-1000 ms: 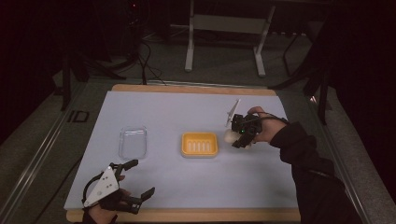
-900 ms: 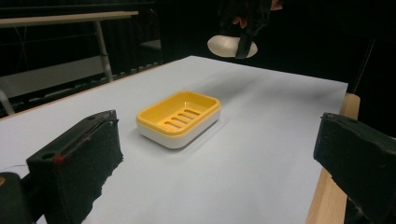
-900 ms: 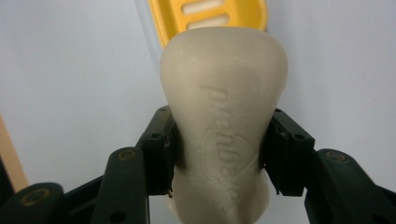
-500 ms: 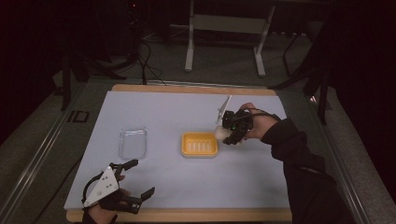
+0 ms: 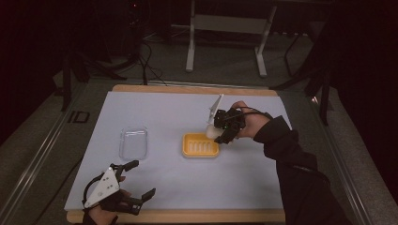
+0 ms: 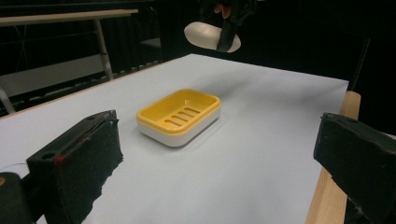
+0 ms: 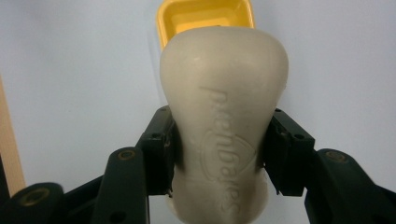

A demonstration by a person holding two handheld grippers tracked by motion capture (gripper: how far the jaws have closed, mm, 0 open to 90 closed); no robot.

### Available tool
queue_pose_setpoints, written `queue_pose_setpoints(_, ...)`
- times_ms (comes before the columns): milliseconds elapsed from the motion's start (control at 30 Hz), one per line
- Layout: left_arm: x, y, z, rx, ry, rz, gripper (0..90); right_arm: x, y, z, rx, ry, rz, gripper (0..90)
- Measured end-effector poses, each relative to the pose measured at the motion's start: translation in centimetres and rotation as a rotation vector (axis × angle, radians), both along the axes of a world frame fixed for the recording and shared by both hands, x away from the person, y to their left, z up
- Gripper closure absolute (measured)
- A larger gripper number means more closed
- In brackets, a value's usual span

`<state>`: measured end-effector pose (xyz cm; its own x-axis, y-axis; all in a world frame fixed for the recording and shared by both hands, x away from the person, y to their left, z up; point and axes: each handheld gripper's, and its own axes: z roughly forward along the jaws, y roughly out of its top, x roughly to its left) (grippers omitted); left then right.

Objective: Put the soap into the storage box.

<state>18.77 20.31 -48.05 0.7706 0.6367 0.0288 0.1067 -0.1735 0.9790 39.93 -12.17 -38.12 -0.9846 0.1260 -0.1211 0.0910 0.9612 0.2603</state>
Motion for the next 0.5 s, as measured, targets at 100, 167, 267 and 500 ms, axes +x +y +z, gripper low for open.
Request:
queue_pose_setpoints(100,0.0,0.0,0.0,-0.001,-0.001,-0.002,1.1,-0.1,0.4,0.1,0.006,-0.002,0.012,49.9)
queue_pose_setpoints(167,0.0,0.0,0.0,-0.001,-0.001,-0.002,1.1,-0.1,0.7,0.2,0.011,-0.006,0.021,49.9)
queue_pose_setpoints(267,0.0,0.0,0.0,-0.003,-0.001,0.0,1.1,-0.2,1.1,0.3,0.018,-0.004,0.026,49.9)
queue_pose_setpoints(500,0.0,0.0,0.0,-0.001,-0.002,-0.003,1.1,-0.3,2.0,0.8,0.07,-0.001,0.048,49.9)
